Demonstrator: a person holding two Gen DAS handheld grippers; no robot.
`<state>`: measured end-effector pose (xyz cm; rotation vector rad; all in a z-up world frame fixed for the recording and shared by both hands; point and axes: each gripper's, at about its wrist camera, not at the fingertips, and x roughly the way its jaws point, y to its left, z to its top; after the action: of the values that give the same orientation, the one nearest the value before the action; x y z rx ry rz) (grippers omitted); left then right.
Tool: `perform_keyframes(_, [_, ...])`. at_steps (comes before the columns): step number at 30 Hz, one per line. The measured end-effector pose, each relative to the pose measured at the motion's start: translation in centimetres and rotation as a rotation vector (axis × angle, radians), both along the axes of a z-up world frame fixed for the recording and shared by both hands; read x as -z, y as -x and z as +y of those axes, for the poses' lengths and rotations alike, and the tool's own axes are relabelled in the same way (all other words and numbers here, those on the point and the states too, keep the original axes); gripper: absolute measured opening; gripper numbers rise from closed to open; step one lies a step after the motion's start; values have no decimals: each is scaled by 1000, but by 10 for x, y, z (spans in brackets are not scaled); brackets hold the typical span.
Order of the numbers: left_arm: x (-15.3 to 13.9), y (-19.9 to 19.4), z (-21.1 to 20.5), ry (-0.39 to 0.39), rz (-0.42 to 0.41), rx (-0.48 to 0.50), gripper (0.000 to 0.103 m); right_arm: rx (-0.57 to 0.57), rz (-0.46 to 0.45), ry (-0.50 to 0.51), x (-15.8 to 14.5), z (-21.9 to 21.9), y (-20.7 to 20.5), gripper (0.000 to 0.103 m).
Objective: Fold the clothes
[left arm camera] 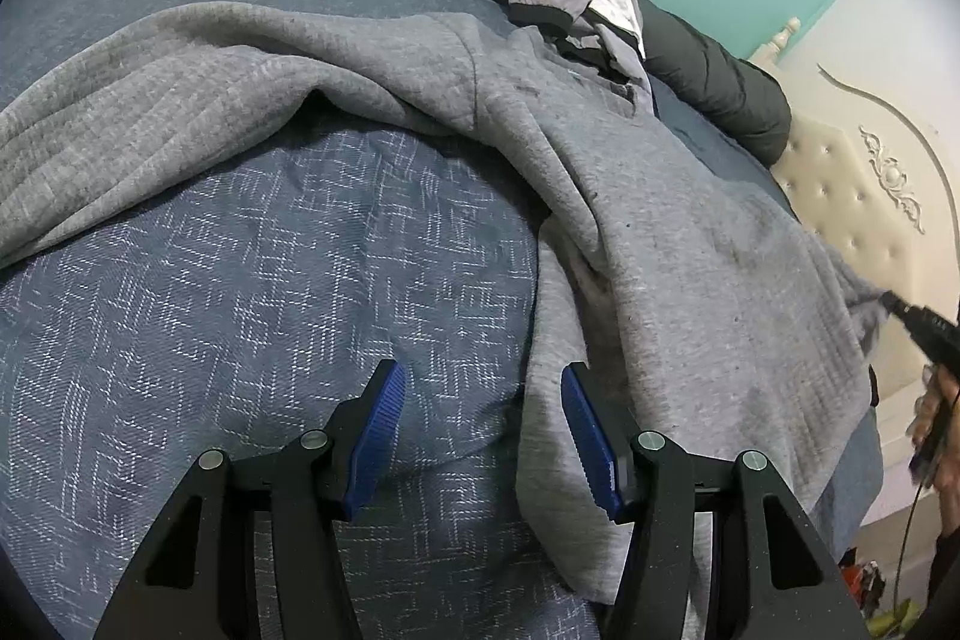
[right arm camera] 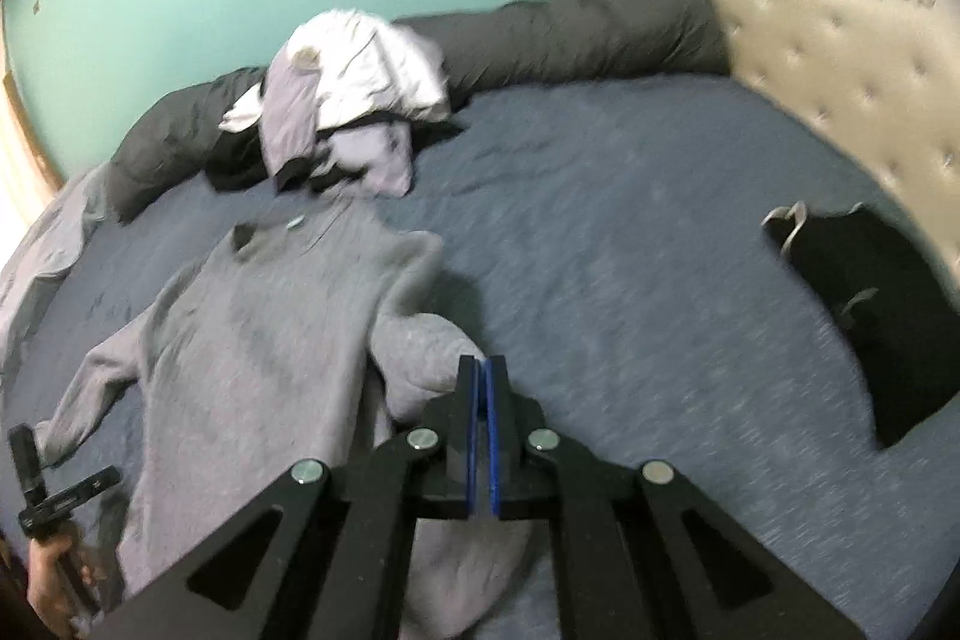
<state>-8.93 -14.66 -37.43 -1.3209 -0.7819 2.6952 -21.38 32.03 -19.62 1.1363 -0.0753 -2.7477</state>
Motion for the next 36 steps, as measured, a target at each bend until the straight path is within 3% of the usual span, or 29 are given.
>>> perform_keyframes(7, [1,1,1,8,-5,1,59,109,81,-78,-45,46,38,2])
perform_keyframes(11, [3,3,1,12,-8,2,59,131,110,-119,-55,62,55,2])
perform_keyframes(16, [4,6,5,20,-13,10,59,-47,-90,-195,6,42,70,3])
perform_keyframes(18, [5,8,8,23,-14,13,59,-66,-130,-185,29,41,66,4])
perform_keyframes(21, [4,8,10,29,-12,15,59,6,-123,-159,47,63,58,8])
perform_keyframes(23, [4,8,10,31,-11,15,59,61,-99,-142,53,82,51,31])
perform_keyframes(25, [3,10,10,33,-8,14,59,113,-83,-117,54,105,45,38])
perform_keyframes(29, [2,12,14,38,-2,17,59,220,-114,-52,64,151,41,42])
perform_keyframes(36, [1,19,26,59,6,26,59,269,-217,24,103,184,45,44])
